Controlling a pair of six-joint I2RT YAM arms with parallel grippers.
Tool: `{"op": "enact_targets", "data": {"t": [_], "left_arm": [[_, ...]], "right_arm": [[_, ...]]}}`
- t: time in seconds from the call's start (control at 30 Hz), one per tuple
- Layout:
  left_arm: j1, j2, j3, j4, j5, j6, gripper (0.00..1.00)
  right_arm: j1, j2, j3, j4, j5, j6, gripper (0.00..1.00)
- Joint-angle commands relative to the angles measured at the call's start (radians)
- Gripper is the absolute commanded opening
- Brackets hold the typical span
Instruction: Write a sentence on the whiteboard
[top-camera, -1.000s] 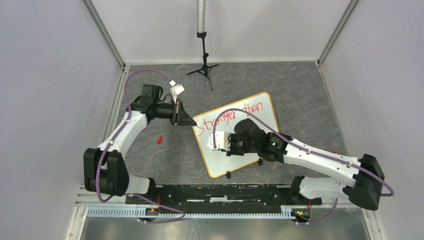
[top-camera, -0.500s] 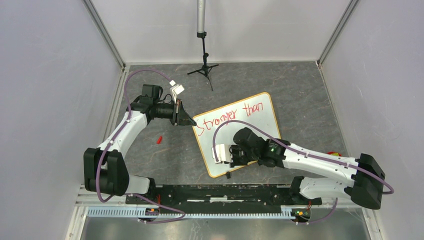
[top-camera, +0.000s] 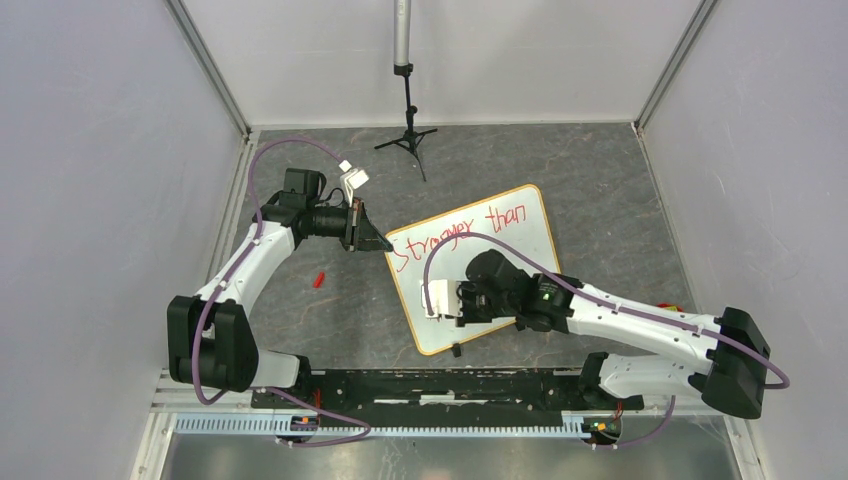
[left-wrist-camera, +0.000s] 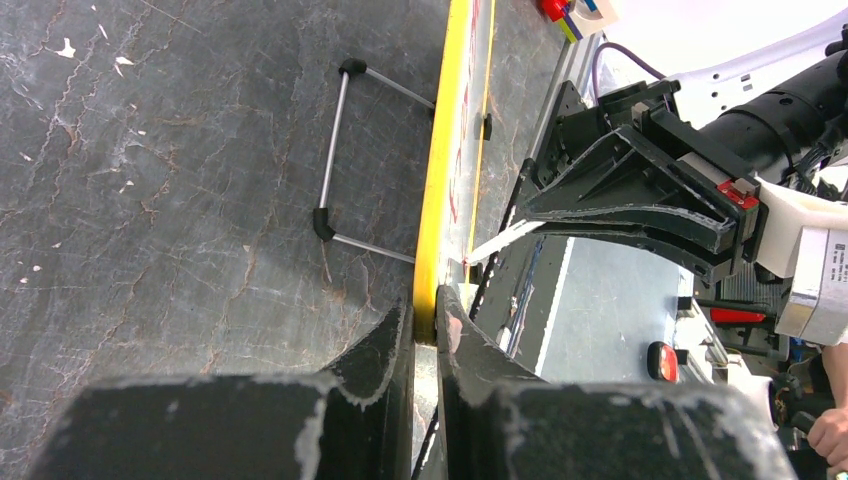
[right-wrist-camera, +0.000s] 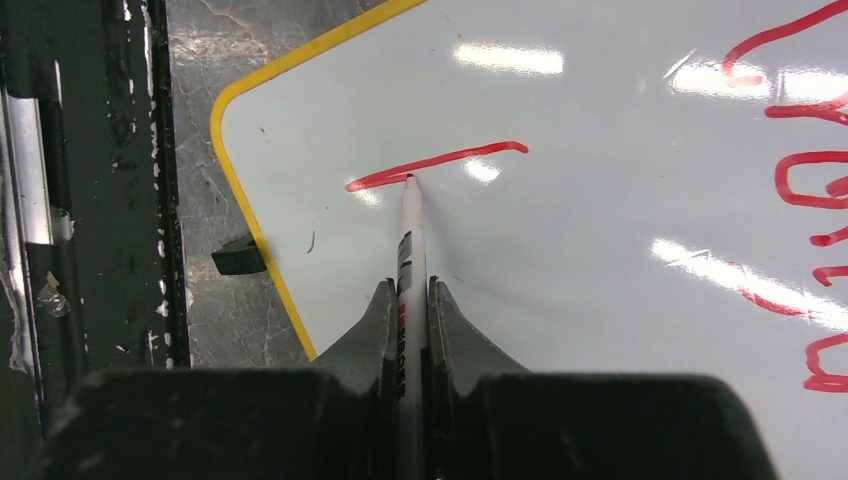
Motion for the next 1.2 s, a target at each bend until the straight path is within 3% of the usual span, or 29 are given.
{"op": "enact_targets", "data": {"t": [0.0, 0.33, 1.17], "left_arm": [[0.001, 0.012, 0.027, 0.031, -0.04, -0.002, 0.02], [0.002, 0.014, 0.035, 0.019, -0.042, 0.004, 0.02], [0.002, 0.018, 0.038, 0.006, -0.047, 0.018, 0.02]], "right_arm": [[-0.002, 0.003, 0.042, 0.032, 0.08, -0.001, 0.0], [-0.017, -0.032, -0.006, -0.018, 0.108, -0.026, 0.0], [-0.004, 0.007, 0.019, -0.015, -0.067, -0.018, 0.0]]}}
